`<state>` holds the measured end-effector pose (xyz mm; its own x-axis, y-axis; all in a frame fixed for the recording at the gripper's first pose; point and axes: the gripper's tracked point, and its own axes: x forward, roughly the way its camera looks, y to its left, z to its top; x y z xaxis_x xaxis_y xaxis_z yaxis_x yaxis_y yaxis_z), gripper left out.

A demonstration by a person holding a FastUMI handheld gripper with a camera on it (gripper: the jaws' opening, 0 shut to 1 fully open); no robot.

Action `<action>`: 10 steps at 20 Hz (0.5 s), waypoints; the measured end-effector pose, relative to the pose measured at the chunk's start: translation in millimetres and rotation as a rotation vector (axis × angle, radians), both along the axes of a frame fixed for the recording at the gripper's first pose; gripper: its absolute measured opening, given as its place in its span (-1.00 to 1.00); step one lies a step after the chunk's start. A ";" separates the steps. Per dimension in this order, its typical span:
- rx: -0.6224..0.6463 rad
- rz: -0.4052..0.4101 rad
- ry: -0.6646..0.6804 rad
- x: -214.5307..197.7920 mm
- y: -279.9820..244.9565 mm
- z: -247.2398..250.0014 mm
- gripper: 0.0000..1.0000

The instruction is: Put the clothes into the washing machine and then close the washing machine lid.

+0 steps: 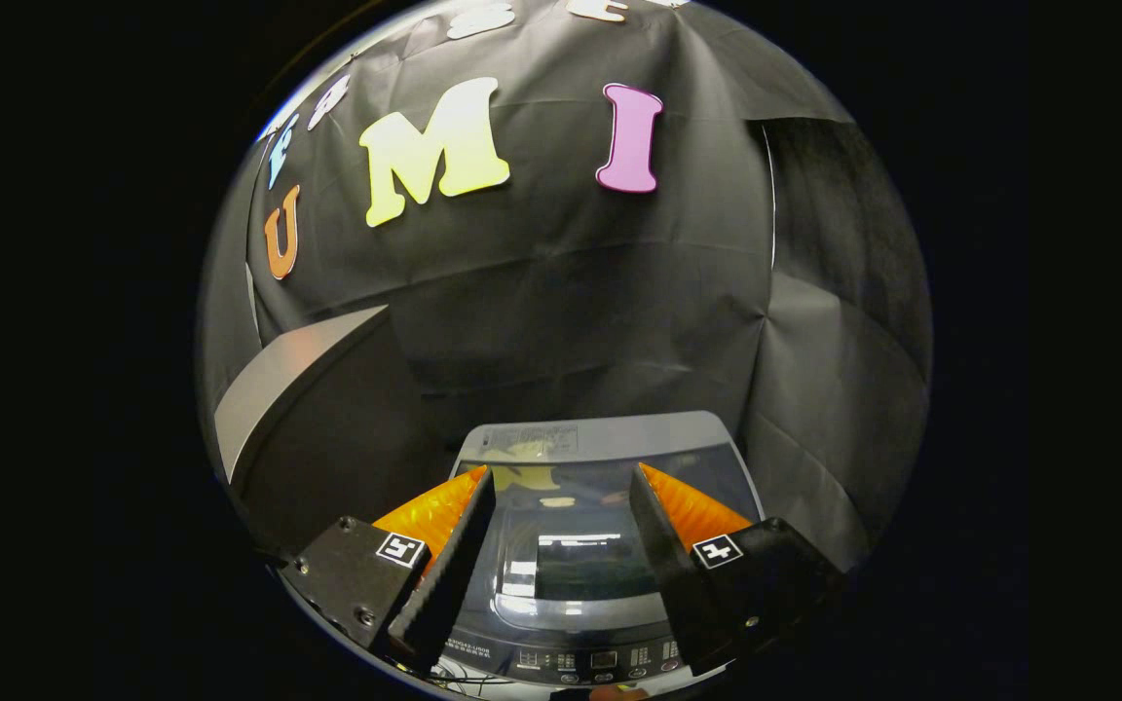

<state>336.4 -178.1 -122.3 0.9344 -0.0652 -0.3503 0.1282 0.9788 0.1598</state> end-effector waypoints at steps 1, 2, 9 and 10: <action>0.005 0.003 -0.008 5.2 -2.2 2.4 0.64; 0.011 0.007 -0.014 13.1 -3.4 2.8 0.64; 0.016 0.043 -0.087 32.4 -16.5 16.3 0.64; 0.003 0.049 -0.102 32.5 -14.8 21.0 0.64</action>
<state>368.9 -192.9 -101.3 0.9673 -0.0180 -0.2530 0.0635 0.9829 0.1729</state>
